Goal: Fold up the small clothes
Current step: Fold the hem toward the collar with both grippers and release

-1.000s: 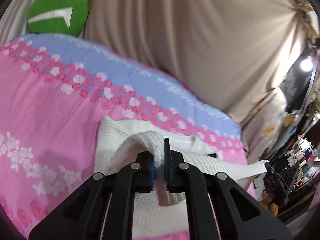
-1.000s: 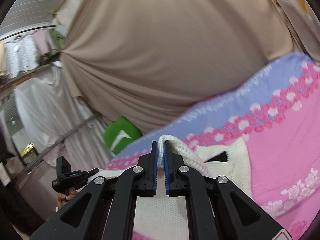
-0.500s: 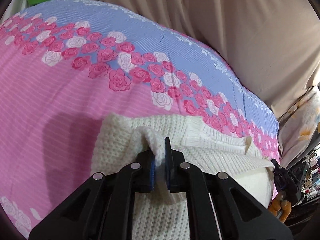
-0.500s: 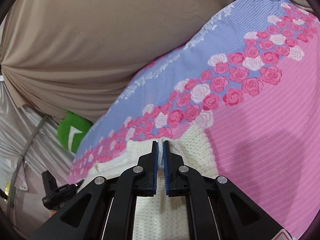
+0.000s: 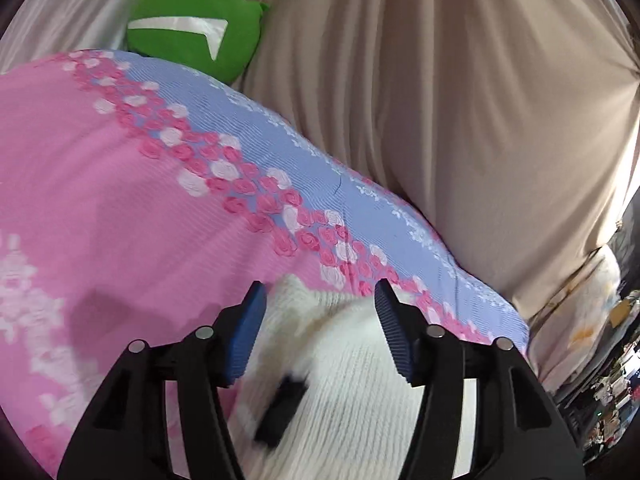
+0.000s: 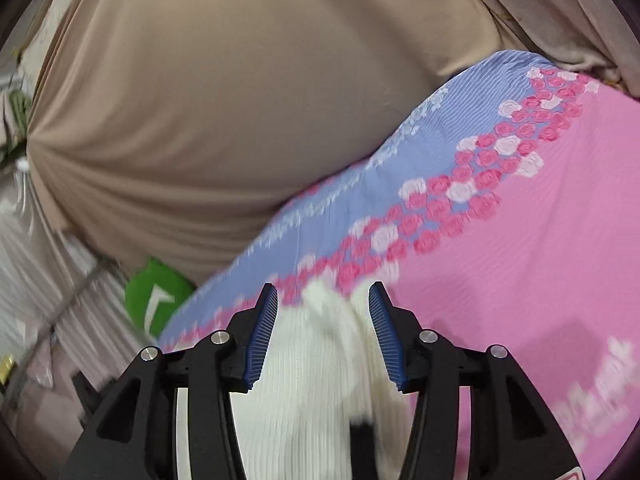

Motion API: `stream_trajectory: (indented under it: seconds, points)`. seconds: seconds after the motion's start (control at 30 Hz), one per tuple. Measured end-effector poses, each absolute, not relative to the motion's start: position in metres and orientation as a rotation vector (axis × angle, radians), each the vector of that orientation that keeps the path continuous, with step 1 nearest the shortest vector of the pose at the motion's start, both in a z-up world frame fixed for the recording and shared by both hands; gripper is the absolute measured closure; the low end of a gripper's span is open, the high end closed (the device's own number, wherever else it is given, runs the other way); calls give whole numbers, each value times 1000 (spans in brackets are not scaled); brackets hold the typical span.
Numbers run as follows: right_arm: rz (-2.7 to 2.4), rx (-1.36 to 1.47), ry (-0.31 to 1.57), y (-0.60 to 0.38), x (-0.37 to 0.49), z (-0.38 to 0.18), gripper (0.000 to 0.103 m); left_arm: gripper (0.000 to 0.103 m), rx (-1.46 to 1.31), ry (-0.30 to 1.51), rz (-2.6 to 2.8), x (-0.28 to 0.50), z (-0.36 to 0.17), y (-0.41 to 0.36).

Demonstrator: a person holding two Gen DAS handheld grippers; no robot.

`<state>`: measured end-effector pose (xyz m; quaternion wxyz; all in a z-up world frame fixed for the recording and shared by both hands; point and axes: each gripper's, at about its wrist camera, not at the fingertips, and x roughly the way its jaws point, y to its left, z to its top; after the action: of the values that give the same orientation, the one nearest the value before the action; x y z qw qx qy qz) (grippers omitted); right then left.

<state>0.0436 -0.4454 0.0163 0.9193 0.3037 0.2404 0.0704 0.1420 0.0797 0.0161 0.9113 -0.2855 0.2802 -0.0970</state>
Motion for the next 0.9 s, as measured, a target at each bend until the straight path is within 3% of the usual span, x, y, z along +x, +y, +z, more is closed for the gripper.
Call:
stream_trajectory:
  seconds: [0.2,0.3,0.33,0.37,0.4,0.63,0.9]
  points:
    - [181,494,696,-421,-19,-20,54,46,-466,873,-286,96,-12,74]
    - [199,514,699,-418,-27,-28,57,48,-508,912,-333,85,-25,66]
    - [198,502,697,-415,-26,-27,64,57,-466,898,-320,83,-22,61]
    - [203,483,697,-411,-24,-26,85,67,-422,889,-304,81,-19,57]
    - [213,466,703,-406,-21,-23,95,95,-399,892,-300,80,-17,55]
    - [216,499,589,-420,-53,19,96,96,-332,858,-276,57,16,70]
    - [74,386,823,-419,-53,-38,95,95,-398,1015,-220,56,-43,88]
